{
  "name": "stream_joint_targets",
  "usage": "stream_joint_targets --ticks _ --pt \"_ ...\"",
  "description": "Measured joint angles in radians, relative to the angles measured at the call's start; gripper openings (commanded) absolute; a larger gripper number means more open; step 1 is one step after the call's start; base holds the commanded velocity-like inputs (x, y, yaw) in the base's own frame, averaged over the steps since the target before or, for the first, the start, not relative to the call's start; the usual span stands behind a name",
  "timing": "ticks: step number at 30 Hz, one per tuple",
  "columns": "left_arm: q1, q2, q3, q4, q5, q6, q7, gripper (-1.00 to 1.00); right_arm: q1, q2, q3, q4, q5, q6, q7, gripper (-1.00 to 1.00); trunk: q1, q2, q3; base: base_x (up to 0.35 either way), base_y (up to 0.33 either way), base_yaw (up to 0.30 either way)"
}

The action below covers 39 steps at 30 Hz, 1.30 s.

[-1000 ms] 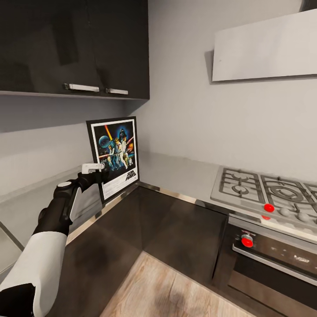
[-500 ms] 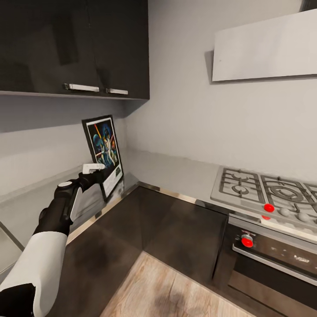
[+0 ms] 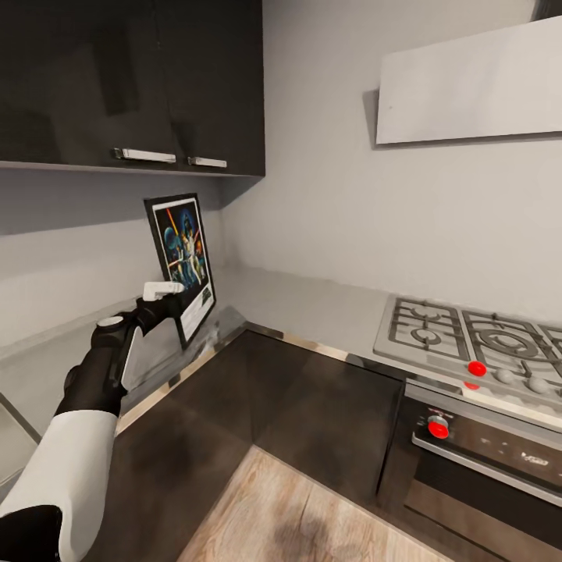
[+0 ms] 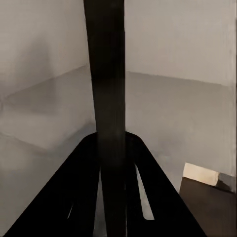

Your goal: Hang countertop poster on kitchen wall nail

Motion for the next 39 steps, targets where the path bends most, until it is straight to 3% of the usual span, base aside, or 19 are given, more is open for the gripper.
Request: stream_joint_targets --ticks 8,34,39 --pt "0.000 0.000 -0.002 -0.010 -0.003 0.001 0.000 -1.00 0.000 0.000 0.000 0.000 0.000 0.000 0.000 1.00 0.000 0.000 0.000 -0.084 0.000 0.000" --pt "0.000 -0.005 -0.006 -0.013 -0.002 0.001 -0.002 -1.00 0.000 0.000 0.000 -0.002 0.000 0.000 -0.001 1.00 0.001 0.000 0.000 -0.330 0.000 0.000" --pt "0.000 -0.006 -0.013 -0.013 -0.001 0.001 -0.063 -1.00 0.000 0.000 0.000 -0.002 0.000 0.000 -0.001 1.00 0.001 0.000 0.000 -0.338 0.000 0.000"
